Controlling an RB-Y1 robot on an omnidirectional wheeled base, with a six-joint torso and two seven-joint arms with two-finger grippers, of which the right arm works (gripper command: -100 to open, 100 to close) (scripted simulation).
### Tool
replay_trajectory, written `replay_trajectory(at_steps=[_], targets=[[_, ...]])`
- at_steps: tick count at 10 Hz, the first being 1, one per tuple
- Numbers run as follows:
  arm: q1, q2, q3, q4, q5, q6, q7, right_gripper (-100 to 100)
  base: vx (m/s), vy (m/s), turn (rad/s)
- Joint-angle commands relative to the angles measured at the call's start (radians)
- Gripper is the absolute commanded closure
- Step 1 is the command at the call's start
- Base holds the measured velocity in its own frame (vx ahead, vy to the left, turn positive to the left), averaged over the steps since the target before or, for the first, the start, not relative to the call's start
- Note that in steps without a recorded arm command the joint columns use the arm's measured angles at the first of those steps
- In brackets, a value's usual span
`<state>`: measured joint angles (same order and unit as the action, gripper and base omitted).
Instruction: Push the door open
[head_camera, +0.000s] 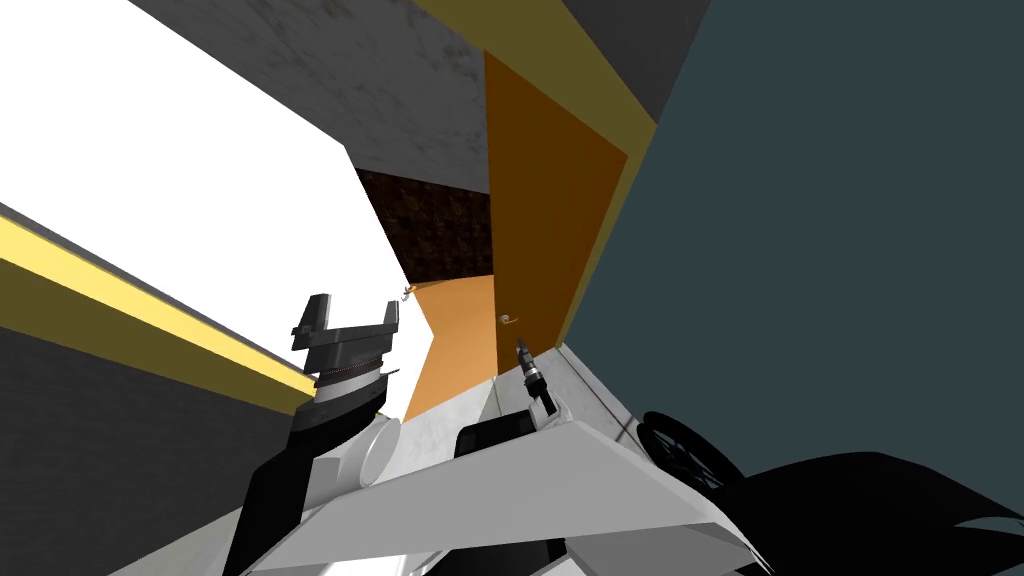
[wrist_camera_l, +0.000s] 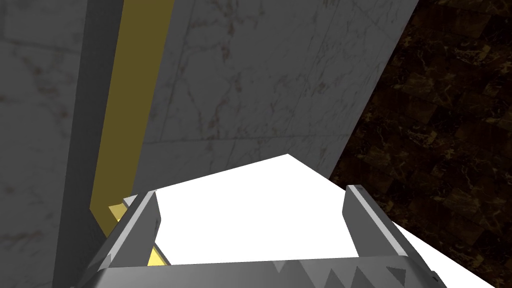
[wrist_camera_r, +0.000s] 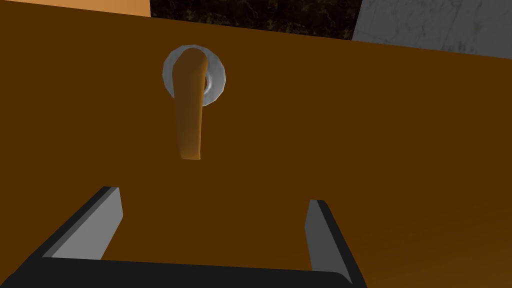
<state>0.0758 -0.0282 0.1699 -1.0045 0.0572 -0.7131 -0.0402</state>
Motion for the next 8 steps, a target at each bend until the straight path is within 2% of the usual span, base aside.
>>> replay_trajectory(at_steps=[1,5,6,8], targets=[[-0.015,0.007,0.001,0.032,-0.001,-0.005,0.004,-100,0.078,-0.091,0.037],[-0.040,0.023,0.012,0.108,-0.004,-0.018,0.009,-100,0.073,-0.062,0.038],[-0.040,0.023,0.012,0.108,-0.004,-0.018,0.009,-100,0.060,-0.057,0.020],[-0.052,0.032,0.017,0.143,-0.005,-0.024,0.011,-100,0.051,-0.061,0.026]])
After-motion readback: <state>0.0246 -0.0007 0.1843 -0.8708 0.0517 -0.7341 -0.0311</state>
